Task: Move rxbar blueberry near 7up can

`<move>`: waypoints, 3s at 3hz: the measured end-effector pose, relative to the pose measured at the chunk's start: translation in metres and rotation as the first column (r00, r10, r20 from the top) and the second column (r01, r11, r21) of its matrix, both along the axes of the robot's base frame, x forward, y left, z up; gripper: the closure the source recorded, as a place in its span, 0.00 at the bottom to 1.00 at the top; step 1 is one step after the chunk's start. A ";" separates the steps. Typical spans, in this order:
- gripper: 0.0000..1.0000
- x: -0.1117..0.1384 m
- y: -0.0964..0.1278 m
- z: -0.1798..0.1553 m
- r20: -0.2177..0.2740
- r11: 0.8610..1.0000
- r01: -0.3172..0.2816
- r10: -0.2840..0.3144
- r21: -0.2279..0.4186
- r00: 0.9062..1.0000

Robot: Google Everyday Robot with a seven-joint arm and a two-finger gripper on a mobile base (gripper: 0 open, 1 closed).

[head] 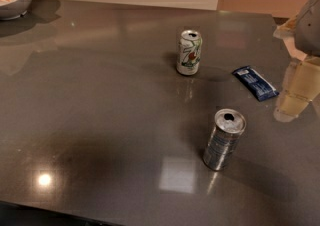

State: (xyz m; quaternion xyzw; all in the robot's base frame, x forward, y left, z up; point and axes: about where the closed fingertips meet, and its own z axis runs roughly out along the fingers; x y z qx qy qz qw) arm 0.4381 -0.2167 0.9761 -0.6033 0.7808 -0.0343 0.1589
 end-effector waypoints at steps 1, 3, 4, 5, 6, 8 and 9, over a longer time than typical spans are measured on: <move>0.00 0.003 -0.001 0.003 0.004 1.000 0.013 -0.013 -0.004 1.000; 0.00 0.054 -0.029 -0.020 -0.055 0.990 0.142 -0.143 -0.012 0.988; 0.00 0.083 -0.046 -0.044 -0.080 0.971 0.240 -0.241 -0.016 0.967; 0.00 0.109 -0.063 -0.068 -0.086 0.941 0.337 -0.337 -0.015 0.938; 0.00 0.133 -0.078 -0.093 -0.101 0.902 0.432 -0.432 -0.013 0.896; 0.00 0.161 -0.093 -0.141 -0.167 0.830 0.555 -0.555 -0.048 0.815; 0.00 0.169 -0.092 -0.154 -0.188 0.811 0.580 -0.582 -0.070 0.791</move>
Offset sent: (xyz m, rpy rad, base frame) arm 0.0486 -0.0337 -0.0168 -0.0171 0.0844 -0.1433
